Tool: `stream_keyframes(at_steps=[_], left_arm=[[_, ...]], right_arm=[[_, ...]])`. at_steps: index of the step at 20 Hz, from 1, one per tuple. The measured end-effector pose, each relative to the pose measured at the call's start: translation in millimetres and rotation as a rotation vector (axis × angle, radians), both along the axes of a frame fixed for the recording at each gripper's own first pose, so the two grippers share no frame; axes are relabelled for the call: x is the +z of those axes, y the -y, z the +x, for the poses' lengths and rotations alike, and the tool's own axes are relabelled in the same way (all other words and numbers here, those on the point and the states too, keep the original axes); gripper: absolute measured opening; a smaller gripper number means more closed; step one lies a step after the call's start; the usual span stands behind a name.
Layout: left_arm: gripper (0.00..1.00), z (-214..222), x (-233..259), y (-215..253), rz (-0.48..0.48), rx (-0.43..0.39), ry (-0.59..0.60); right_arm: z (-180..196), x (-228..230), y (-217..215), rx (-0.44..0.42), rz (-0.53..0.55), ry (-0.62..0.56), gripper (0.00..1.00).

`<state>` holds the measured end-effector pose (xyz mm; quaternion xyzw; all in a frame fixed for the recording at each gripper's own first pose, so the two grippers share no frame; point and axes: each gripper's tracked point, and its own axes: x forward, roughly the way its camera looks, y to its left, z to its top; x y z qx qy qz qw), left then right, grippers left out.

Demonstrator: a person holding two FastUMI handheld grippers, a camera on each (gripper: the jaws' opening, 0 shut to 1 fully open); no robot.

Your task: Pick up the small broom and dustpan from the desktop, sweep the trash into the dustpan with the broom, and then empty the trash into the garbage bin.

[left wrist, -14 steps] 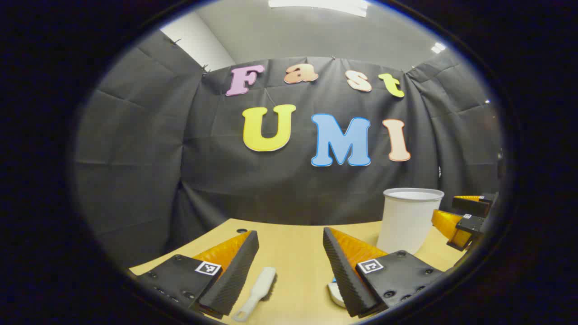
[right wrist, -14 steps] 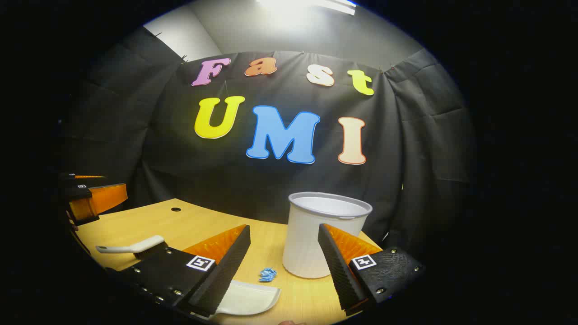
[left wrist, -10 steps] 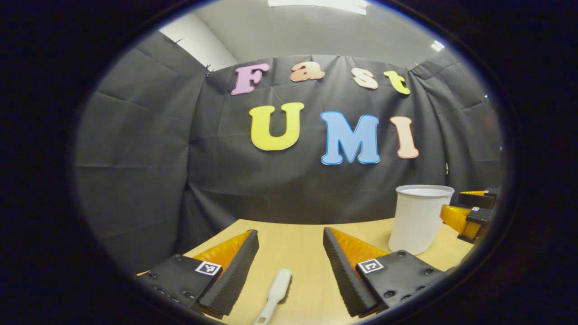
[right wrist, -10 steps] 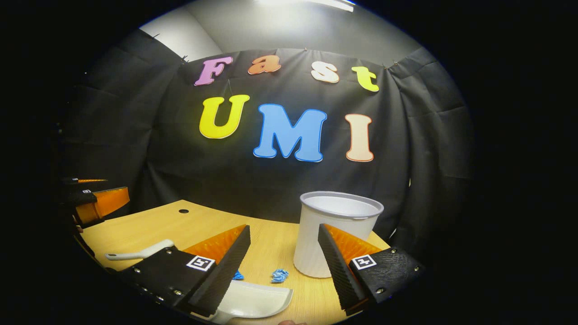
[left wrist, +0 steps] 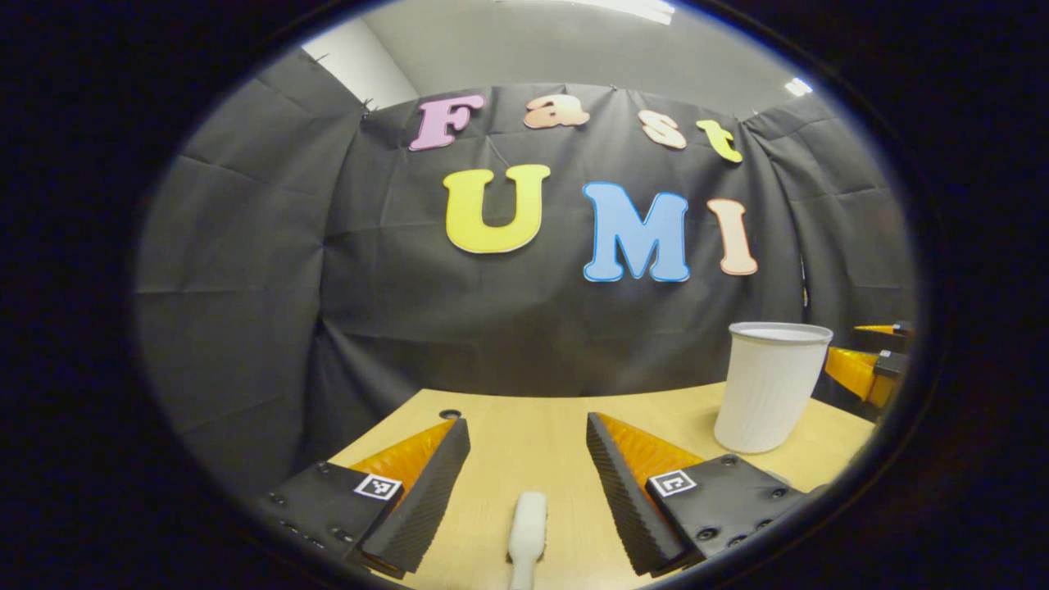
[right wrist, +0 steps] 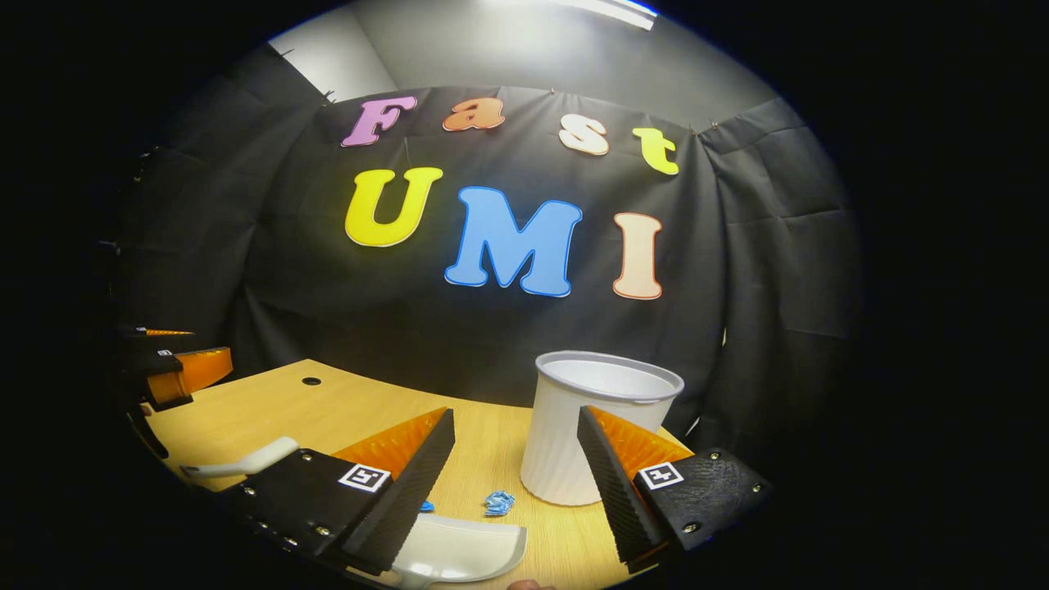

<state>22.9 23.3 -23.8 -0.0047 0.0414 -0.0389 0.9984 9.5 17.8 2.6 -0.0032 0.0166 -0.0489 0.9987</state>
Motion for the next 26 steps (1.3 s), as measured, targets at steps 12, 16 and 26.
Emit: stream_keyframes(at_steps=[12, 16, 26], left_arm=[[0.94, -11, -47, 3, 0.076, -0.130, -0.182], [0.95, -22, -85, -12, 0.081, -0.130, -0.355], [0.95, -38, -174, -18, 0.120, -0.121, -0.702]], right_arm=[[-23, -74, -28, 0.031, 0.154, -0.345, 0.95], [-40, -109, -40, 0.057, 0.206, -0.509, 0.95], [-76, -166, -55, 0.085, 0.186, -0.783, 0.95]])
